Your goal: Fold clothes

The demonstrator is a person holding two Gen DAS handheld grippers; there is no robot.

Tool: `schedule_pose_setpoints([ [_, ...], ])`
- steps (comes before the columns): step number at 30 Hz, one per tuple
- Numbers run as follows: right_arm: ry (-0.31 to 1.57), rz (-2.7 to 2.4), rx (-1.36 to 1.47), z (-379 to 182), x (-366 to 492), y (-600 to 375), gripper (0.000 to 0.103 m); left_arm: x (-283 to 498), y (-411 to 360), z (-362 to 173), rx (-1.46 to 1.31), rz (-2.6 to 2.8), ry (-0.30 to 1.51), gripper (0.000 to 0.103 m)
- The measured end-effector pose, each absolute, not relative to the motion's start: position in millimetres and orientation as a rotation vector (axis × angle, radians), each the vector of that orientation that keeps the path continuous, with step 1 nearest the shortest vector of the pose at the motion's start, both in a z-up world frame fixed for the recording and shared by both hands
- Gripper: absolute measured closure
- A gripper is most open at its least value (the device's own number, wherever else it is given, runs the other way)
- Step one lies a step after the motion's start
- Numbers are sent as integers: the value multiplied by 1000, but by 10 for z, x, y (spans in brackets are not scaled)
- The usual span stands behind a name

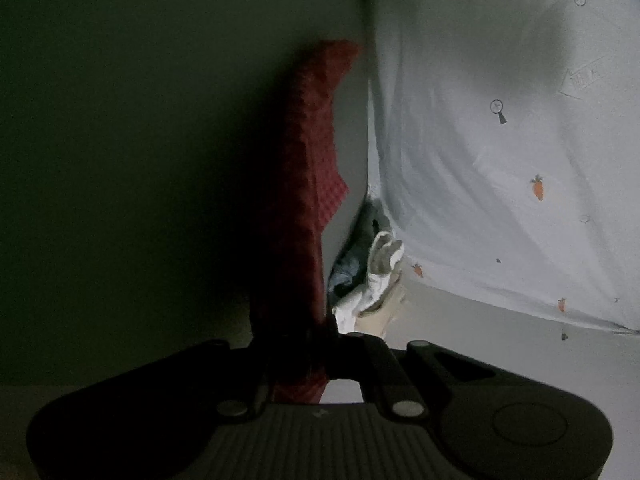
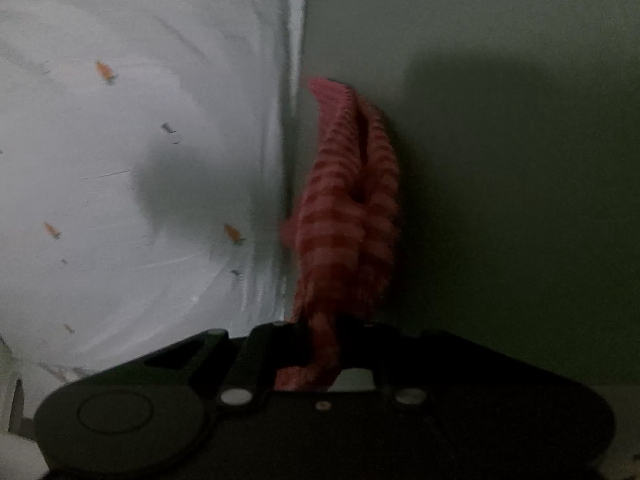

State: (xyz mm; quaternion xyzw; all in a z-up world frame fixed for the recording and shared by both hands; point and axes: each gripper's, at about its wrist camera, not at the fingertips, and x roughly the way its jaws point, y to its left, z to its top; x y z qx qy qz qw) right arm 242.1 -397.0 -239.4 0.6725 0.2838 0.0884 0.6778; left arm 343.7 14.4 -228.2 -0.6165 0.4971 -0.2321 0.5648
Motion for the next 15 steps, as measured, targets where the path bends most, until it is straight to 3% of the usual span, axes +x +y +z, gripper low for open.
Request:
schedule_pose_setpoints([
  [10,606,333,1645,-1945,2214,-4091,91,3013,258,-1816,-1475,-643,1121,99],
  [15,681,294,1705,-2109,2419,-4061,91,3099,246,-1959,-1495,-564,1139,99],
])
